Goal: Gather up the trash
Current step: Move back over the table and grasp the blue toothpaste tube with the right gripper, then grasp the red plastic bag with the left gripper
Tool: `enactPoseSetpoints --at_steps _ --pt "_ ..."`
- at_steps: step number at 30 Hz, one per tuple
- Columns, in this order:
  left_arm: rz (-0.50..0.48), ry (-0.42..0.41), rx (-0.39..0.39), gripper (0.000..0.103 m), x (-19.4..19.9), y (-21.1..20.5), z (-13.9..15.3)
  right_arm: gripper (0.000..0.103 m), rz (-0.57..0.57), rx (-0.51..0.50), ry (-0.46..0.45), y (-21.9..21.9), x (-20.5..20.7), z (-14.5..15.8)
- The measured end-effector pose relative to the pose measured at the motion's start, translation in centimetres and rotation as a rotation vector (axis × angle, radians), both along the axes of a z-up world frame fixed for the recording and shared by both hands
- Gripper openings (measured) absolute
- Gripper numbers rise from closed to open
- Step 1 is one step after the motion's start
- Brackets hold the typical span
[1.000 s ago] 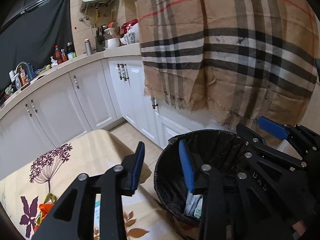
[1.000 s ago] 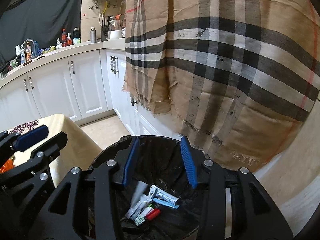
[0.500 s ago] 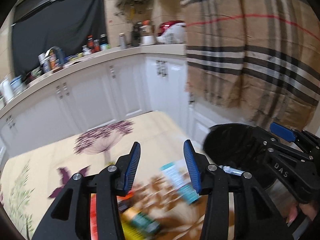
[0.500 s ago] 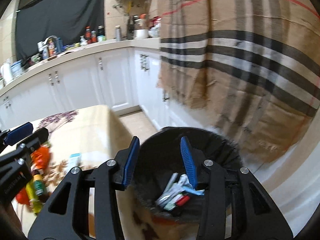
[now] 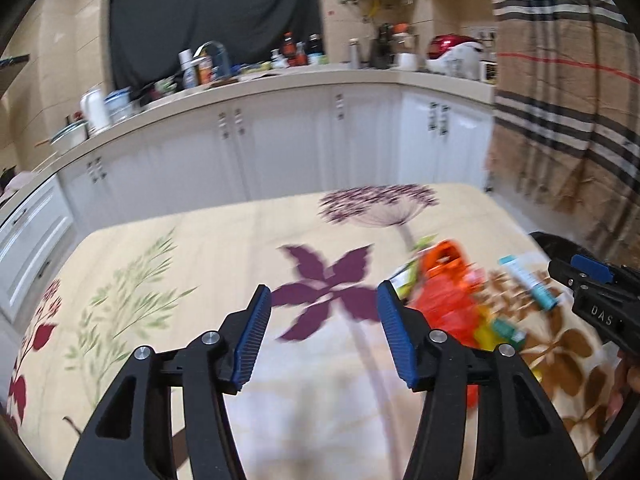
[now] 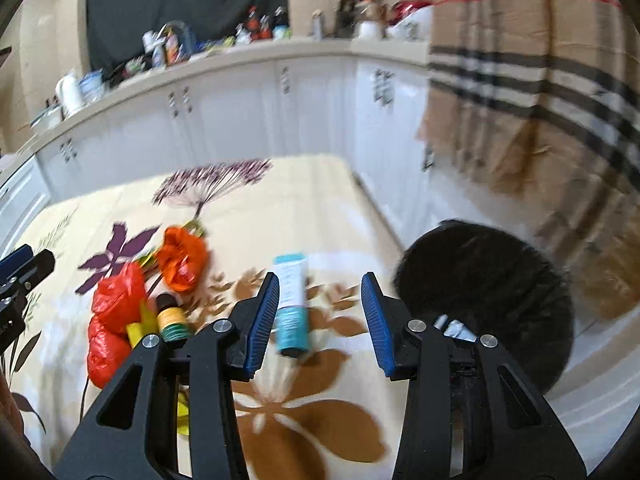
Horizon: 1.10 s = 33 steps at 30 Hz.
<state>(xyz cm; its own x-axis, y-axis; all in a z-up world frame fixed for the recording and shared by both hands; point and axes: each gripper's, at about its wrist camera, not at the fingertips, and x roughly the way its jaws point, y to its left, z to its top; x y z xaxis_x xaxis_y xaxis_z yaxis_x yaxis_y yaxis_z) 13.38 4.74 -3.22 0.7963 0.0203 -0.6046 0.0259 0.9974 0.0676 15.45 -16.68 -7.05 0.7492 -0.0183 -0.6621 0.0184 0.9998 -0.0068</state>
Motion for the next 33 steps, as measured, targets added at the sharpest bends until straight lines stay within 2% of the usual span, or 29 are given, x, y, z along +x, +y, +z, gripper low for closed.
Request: enactPoseSetpoints --at_steps 5,6,7,11,12,15,26,33 --pt "0.049 0.026 0.01 0.057 -0.8 2.4 -1.0 0.04 0.026 -0.025 0.068 1.8 1.4 -1.4" --pt "0.054 0.029 0.013 0.057 -0.9 2.7 -1.1 0.038 0.024 -0.028 0.078 1.9 1.5 -1.7" --pt "0.06 0.033 0.017 0.057 -1.0 3.0 -1.3 0.031 0.024 -0.031 0.09 1.9 1.7 -1.9" --pt "0.075 0.048 0.015 0.058 -1.5 4.1 -1.9 0.028 0.016 -0.028 0.127 1.7 2.1 -2.4" --pt "0.077 0.05 0.013 0.058 -1.5 4.3 -2.0 0.019 0.02 -0.024 0.133 1.7 2.2 -2.5" --pt "0.081 0.055 0.001 0.06 -1.7 4.6 -2.1 0.015 0.034 -0.021 0.147 1.8 2.3 -2.8" --pt "0.002 0.054 -0.043 0.069 -1.9 0.9 -1.6 0.013 0.011 0.001 0.06 0.3 -0.1 -1.2" --pt "-0.056 0.065 -0.079 0.069 -1.8 -2.5 -1.4 0.013 -0.027 -0.003 0.016 -2.3 -1.9 -0.1"
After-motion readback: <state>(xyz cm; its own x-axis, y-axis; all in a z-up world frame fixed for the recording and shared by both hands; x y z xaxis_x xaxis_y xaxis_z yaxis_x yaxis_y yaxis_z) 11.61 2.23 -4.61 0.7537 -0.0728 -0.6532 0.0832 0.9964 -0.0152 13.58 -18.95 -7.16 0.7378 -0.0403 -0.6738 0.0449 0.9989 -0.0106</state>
